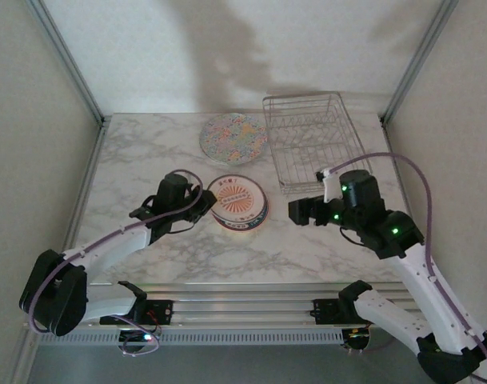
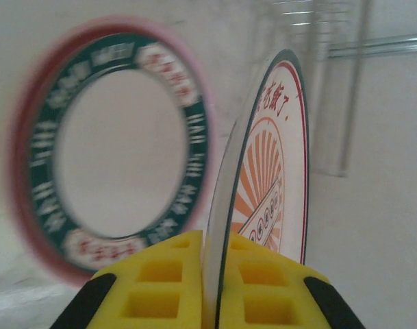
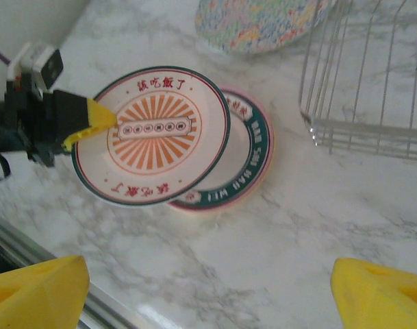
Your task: Unload the plates from the dish rack
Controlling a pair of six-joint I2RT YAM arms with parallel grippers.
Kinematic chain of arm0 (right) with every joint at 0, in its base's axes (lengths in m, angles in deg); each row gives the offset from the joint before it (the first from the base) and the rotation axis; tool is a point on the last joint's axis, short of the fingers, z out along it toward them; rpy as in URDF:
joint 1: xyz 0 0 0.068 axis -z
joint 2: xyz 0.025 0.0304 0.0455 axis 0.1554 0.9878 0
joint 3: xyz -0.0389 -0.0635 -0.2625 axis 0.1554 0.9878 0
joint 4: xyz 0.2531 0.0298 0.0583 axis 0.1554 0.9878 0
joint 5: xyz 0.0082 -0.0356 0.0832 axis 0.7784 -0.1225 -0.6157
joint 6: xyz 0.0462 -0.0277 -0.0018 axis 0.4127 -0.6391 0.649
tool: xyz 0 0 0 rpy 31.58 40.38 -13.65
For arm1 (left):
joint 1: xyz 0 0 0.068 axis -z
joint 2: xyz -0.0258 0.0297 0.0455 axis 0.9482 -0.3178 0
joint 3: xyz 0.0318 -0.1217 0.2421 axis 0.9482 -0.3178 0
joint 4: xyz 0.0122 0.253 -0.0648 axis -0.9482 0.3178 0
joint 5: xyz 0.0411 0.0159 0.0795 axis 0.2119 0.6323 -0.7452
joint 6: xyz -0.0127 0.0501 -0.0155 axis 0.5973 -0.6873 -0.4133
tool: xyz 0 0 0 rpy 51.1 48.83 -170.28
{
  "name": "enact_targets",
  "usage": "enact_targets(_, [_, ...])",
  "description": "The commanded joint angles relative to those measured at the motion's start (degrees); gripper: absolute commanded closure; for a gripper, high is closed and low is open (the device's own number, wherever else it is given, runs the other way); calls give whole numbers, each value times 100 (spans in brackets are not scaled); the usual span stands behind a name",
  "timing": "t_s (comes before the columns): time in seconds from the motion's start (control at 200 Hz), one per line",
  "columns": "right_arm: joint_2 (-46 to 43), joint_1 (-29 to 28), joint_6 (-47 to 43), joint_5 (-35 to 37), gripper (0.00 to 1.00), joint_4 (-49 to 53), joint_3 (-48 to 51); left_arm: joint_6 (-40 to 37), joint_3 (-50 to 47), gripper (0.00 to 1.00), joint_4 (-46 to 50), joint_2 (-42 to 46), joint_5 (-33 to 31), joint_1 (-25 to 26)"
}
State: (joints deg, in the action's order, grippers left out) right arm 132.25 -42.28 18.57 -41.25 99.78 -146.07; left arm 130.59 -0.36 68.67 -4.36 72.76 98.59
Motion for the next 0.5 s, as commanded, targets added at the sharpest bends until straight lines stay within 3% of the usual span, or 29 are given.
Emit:
enact_targets(0.0, [0, -454, -358, 714, 8, -4, 88, -5, -148, 100, -342, 48, -269, -49])
enact_targets(0.496, [376, -1069, -140, 970, 8, -400, 159, -211, -337, 100, -836, -889, -418, -23])
